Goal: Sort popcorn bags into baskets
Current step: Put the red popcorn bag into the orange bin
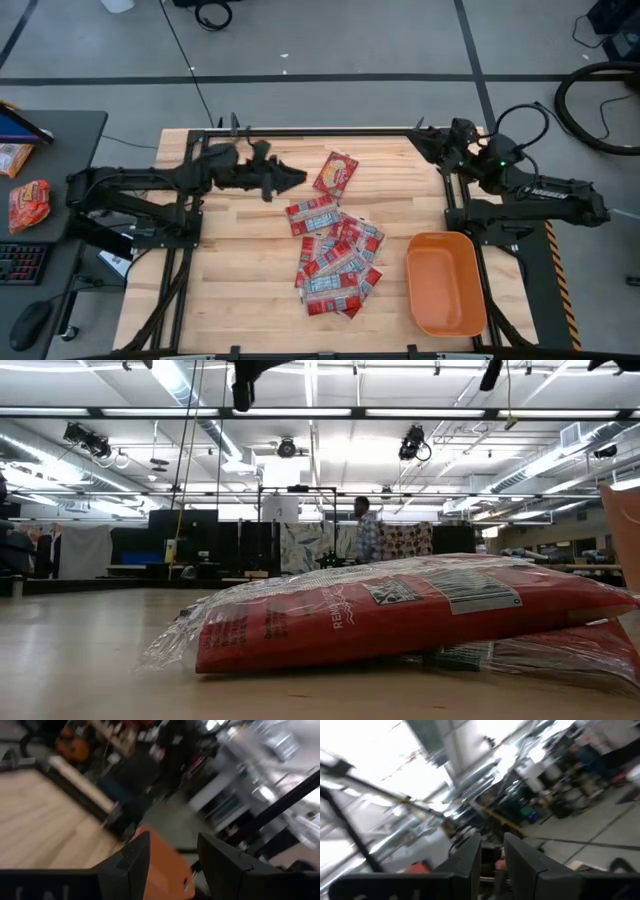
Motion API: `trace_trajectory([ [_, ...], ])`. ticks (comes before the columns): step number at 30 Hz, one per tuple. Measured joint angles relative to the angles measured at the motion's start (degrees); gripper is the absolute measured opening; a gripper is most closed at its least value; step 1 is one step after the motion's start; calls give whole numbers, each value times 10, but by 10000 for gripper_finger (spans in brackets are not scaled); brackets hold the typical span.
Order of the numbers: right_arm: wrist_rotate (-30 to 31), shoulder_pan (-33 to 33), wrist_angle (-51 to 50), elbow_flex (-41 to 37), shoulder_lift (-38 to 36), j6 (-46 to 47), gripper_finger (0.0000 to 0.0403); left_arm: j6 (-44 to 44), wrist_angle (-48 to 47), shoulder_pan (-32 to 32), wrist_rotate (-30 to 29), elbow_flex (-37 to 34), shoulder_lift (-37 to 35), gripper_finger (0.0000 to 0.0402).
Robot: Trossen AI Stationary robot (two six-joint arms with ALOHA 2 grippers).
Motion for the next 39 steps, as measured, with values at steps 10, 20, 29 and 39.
trace_trajectory([
  [10,-132,2,-97,7,2,-53,90,-11,-85,-58,0,63,110,169],
  [20,-106,36,-393,125,28,-158,90,-137,-75,-114,50,64,219,207],
  [29,-44,88,-486,158,48,-196,90,-212,-46,-142,51,66,308,219],
  [39,9,145,-491,158,59,-184,90,-92,-213,-138,39,246,404,219],
])
